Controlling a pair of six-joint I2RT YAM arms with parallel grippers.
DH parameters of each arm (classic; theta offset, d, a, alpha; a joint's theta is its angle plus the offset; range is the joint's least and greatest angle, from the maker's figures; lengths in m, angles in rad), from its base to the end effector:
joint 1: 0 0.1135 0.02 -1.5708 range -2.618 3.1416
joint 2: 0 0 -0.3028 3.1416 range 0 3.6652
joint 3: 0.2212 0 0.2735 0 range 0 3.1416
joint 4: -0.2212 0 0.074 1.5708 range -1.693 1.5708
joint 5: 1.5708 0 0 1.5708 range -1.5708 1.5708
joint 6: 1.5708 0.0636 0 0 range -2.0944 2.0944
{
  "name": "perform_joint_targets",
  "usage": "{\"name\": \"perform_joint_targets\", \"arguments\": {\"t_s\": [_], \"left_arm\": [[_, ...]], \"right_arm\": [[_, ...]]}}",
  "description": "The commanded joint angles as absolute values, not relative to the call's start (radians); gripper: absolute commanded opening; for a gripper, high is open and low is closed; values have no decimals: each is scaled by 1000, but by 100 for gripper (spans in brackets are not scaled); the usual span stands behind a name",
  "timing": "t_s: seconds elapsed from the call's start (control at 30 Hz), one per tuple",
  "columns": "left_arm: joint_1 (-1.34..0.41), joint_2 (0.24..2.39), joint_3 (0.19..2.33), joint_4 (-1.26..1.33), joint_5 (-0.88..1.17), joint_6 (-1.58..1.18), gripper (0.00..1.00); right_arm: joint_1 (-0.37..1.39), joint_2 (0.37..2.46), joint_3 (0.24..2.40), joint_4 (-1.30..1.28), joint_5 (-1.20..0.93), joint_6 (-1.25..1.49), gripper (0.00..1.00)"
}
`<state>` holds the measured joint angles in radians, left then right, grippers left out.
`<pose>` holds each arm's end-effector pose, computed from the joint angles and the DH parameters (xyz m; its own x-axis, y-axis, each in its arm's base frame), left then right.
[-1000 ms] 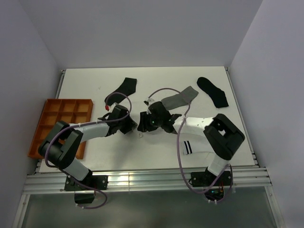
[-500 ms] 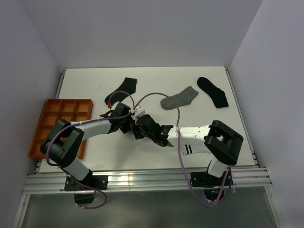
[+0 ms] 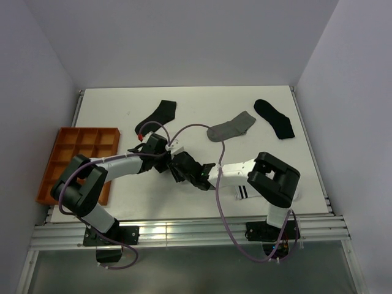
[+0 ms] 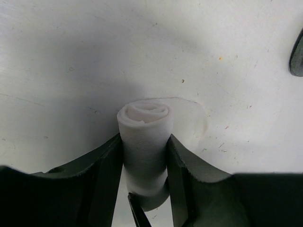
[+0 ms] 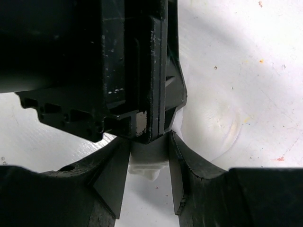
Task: Roll the socks
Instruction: Roll the sock at the center of the board.
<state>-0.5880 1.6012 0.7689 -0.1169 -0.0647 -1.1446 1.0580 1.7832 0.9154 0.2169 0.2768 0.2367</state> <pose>0.2796 -0.1814 0.1475 -0.7551 -0.5886 -0.2886 -0.4000 0.7625 -0.5085 0.2161 0.3484 0.1628 -0.4605 -0.3581 -0.8122 -0.6414 0.7668 0.0256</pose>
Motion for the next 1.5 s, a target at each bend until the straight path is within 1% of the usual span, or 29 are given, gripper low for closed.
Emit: {"name": "perform_joint_targets", "arguments": {"t_s": [0.0, 0.1, 0.33, 0.37, 0.43, 0.47, 0.53, 0.57, 0.6, 0.63, 0.77, 0.83, 0.87, 0.9, 1.07, 1.1, 1.23, 1.47], "left_arm": [[-584, 1638, 683, -324, -64, -1141, 47], [-575, 1614, 641, -308, -61, -1170, 47], [-542, 1523, 552, -295, -72, -1219, 49], [-532, 1516, 546, -293, -72, -1221, 49], [-525, 1503, 540, -287, -71, -1224, 51], [-520, 1502, 540, -284, -66, -1227, 52], [-517, 1485, 541, -269, -55, -1236, 55], [-515, 1479, 541, -264, -55, -1241, 56], [-515, 1468, 541, -261, -57, -1246, 59], [-514, 1445, 541, -259, -66, -1253, 60], [-494, 1379, 540, -261, -83, -1267, 66], [-477, 1336, 532, -264, -89, -1278, 68], [-471, 1324, 525, -264, -95, -1282, 69], [-465, 1298, 522, -264, -97, -1285, 70], [-440, 1238, 486, -239, -98, -1289, 72], [-440, 1223, 471, -215, -86, -1287, 72], [-440, 1181, 413, -109, -39, -1278, 73], [-457, 1135, 356, -9, -17, -1285, 73]], "right_arm": [[1066, 1838, 945, 111, 262, 222, 45], [1066, 1897, 977, 52, 245, 218, 44], [1068, 1959, 1023, -27, 256, 213, 44], [1068, 1968, 1028, -35, 256, 210, 42], [1068, 1985, 1031, -37, 250, 209, 35], [1068, 1988, 1037, -38, 245, 207, 25], [1068, 1999, 1043, -46, 244, 207, 12], [1063, 1999, 1043, -46, 221, 207, 3], [1060, 1991, 1040, -41, 200, 207, 0], [1054, 1985, 1034, -35, 177, 212, 0], [970, 1945, 1009, -11, -57, 238, 0], [936, 1942, 1008, -3, -139, 250, 0], [907, 1939, 1003, -3, -176, 261, 0], [893, 1942, 1005, -3, -258, 268, 0], [828, 1983, 1026, -3, -457, 323, 0], [807, 1994, 1022, 24, -522, 336, 0], [749, 2032, 1005, 87, -656, 432, 0], [709, 2089, 999, 124, -722, 529, 0]]}}
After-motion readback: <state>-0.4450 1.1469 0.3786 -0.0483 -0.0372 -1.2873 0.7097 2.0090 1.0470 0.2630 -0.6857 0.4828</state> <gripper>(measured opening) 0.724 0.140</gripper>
